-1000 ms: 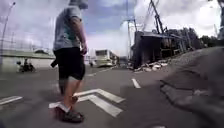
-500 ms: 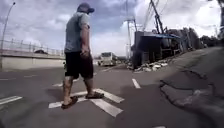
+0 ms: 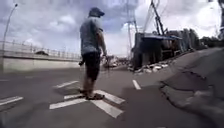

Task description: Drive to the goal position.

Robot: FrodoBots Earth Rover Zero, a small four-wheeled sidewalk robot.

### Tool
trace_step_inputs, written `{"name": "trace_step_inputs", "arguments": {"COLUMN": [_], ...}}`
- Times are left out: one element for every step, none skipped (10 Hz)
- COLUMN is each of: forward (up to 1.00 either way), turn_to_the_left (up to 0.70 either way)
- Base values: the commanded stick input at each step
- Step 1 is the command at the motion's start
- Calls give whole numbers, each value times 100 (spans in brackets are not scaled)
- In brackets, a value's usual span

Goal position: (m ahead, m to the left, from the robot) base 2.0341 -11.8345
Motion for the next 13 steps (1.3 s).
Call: {"name": "trace_step_inputs", "arguments": {"forward": [70,70,70,70,70,70,39,0,0,0,0,0,0], "turn_to_the_left": [0,0,0,0,0,0,0,0,0,-45,-45,-45,-45]}}
